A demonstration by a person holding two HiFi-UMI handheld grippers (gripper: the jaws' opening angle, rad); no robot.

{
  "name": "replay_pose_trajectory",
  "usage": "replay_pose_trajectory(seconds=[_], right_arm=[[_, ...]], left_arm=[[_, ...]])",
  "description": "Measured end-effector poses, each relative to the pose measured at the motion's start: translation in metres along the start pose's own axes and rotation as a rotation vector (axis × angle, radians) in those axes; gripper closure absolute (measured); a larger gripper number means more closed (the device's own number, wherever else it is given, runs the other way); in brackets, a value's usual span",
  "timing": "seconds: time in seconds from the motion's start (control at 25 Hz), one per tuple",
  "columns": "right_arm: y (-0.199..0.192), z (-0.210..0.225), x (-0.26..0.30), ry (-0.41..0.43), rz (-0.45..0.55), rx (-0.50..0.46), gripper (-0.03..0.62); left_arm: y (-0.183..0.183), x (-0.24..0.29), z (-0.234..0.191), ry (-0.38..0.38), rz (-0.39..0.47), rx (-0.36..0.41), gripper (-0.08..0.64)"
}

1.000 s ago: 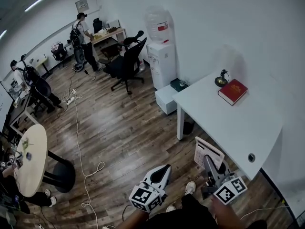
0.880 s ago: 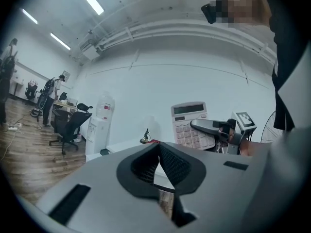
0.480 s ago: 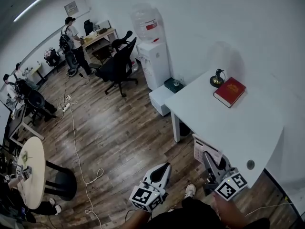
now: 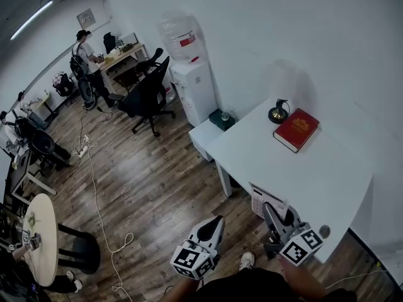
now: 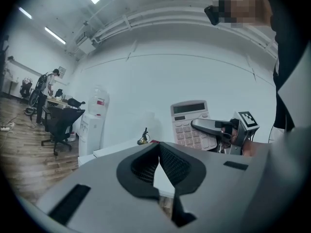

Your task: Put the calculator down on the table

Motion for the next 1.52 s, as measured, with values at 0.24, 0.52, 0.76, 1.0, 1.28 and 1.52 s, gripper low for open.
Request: replay_pose_trajectory(seconds=[0.24,0.52,0.76,1.0,1.28,1.52], right_arm=[[0.016,0.034,0.007,0.006,0.008,-0.001,0.468],[0.026,0.069,0.009,-0.038,0.019,-0.012,0.468],[0.037,0.100,0.024,-0.088,0.026,-0.014,0.468],[0.054,0.135,0.051,-0.163,0.081,-0.032,0.468],[0.070,0.166,0.076,-0.270,0.130,-0.062,0.468],[0.065,0.193,0.087,-0.393,0.171,-0.050,0.468]], left_arm=[[0.004,0.040,0.004,-0.003,0.003,0.002,0.540],[0.000,0.083,0.012,-0.060,-0.023,0.031,0.540],[0.009,0.131,0.007,-0.128,-0.024,0.023,0.540],[0.023,0.194,-0.007,-0.229,-0.026,0.042,0.540],[0.045,0.259,-0.024,-0.352,-0.045,0.066,0.540],[0.036,0.305,-0.031,-0.505,-0.085,0.074,0.540]])
Point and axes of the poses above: the fingertips, and each gripper's own axes: x forward along the fingers, z to its right, y out of its top, the point moved 3 cm from there along -x, backward along the fingers, and after that the axes turned 6 degrees about y, right-handed, at the moved point
